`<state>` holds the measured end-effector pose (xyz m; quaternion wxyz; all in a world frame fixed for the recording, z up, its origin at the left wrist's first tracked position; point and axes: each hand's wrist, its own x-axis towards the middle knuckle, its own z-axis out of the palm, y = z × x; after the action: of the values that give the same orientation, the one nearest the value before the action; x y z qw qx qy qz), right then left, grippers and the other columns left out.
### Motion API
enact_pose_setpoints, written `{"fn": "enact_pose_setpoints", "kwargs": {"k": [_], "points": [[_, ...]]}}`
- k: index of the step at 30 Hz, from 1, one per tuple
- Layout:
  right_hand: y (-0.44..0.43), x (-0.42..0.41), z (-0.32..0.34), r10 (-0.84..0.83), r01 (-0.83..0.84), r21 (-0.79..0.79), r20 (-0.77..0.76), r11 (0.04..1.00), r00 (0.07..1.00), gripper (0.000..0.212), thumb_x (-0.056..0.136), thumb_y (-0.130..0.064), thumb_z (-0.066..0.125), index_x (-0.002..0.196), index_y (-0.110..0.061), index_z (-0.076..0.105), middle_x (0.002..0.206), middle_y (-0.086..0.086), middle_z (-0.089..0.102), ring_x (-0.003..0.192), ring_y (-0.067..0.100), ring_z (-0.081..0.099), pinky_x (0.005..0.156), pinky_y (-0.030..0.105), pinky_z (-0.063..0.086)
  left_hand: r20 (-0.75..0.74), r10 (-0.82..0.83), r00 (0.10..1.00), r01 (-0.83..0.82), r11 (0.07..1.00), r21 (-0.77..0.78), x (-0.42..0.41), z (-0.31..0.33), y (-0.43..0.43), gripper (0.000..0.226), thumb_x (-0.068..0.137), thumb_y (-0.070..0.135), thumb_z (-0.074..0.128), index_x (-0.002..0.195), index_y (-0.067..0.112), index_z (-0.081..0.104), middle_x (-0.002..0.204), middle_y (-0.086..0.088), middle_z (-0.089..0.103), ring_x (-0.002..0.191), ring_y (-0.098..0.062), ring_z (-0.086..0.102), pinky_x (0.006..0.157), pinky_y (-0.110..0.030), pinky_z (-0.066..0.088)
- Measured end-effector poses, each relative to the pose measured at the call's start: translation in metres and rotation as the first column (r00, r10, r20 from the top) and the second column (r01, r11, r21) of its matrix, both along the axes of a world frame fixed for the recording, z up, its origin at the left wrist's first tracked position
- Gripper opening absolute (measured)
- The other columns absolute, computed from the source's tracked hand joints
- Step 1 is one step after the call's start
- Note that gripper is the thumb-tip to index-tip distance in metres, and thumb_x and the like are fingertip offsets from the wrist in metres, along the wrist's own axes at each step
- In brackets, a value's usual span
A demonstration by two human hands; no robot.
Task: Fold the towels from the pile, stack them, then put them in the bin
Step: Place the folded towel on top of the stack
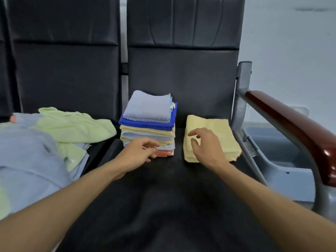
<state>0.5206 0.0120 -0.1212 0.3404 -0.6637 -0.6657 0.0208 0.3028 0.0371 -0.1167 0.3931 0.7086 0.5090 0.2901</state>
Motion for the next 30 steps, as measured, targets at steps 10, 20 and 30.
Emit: {"fn": "enact_pose_setpoints", "kwargs": {"k": [10,20,30], "points": [[0.019,-0.173,0.022,0.523,-0.486,-0.423,-0.033,0.765,0.851,0.039,0.095,-0.022,0.057,0.133,-0.019,0.047,0.109,0.001,0.068,0.087,0.014,0.066,0.088,0.034,0.052,0.191,0.393,0.899,-0.417,0.903,0.105,-0.181,0.013,-0.019,0.023,0.098,0.010,0.047,0.096,0.019,0.068,0.087,-0.003,0.070,0.077,-0.017,0.067,0.070,-0.023,0.052],[0.054,-0.298,0.011,0.515,-0.552,-0.434,-0.211,0.712,0.831,0.046,0.094,-0.041,0.057,0.133,-0.018,0.050,0.120,0.000,0.059,0.108,0.017,0.056,0.086,0.025,0.043,0.021,0.646,0.763,-0.615,0.716,0.329,-0.261,-0.002,-0.029,0.031,0.092,0.002,0.047,0.113,0.014,0.068,0.117,-0.007,0.060,0.110,-0.022,0.055,0.092,-0.031,0.042],[0.061,-0.333,0.015,0.406,-0.464,-0.089,-0.357,0.882,0.841,0.043,0.088,-0.018,0.062,0.056,-0.016,0.032,0.056,-0.005,0.033,0.056,0.012,0.028,0.052,0.024,0.022,0.099,0.673,0.733,-0.674,0.698,0.241,-0.263,0.004,-0.032,0.031,0.100,0.017,0.041,0.124,0.016,0.060,0.126,-0.002,0.055,0.118,-0.021,0.052,0.100,-0.035,0.042]]}}
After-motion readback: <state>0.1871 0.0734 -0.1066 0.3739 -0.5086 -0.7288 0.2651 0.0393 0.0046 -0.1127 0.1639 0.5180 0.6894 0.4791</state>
